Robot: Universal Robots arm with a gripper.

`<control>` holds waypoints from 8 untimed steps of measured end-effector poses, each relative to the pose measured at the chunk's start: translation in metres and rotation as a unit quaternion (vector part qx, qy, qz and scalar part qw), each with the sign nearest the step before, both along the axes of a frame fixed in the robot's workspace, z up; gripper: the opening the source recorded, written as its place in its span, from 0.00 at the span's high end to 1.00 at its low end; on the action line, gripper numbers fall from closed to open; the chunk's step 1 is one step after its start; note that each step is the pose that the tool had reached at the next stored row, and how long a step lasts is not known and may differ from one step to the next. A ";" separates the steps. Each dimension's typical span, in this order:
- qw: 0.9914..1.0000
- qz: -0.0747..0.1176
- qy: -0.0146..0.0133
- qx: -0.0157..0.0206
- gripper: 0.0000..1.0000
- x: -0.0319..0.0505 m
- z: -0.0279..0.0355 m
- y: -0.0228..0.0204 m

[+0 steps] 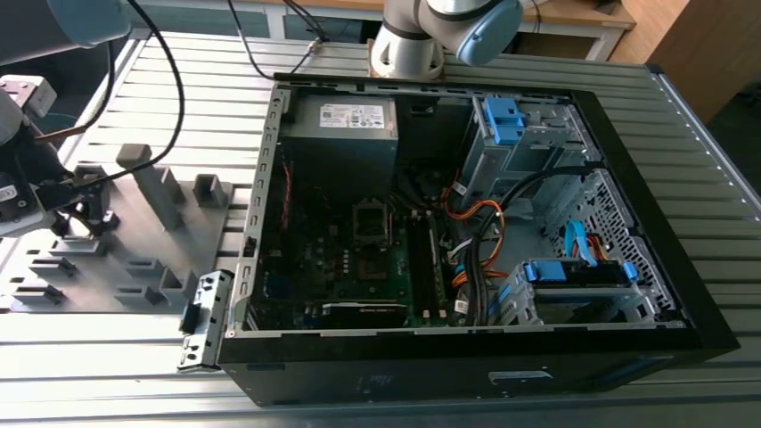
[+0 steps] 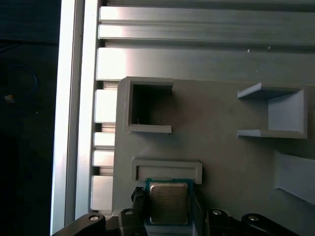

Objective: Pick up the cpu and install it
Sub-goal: 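Pick up the cpu and move it towards the insertion slot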

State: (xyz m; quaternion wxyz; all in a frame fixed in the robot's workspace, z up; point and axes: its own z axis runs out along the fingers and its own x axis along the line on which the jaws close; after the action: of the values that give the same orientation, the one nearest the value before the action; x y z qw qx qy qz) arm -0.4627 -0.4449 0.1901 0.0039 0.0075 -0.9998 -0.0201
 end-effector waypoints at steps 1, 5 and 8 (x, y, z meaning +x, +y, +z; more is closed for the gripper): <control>1.000 0.000 0.000 0.000 0.53 0.0000 0.0017 0.0000; 1.000 0.000 0.000 0.000 0.53 0.0000 0.0076 0.0000; 1.000 0.000 0.000 0.000 0.53 0.0000 0.0076 0.0000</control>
State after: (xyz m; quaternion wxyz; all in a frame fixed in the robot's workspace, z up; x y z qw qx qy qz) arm -0.4627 -0.4449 0.1977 0.0038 0.0075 -0.9998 -0.0202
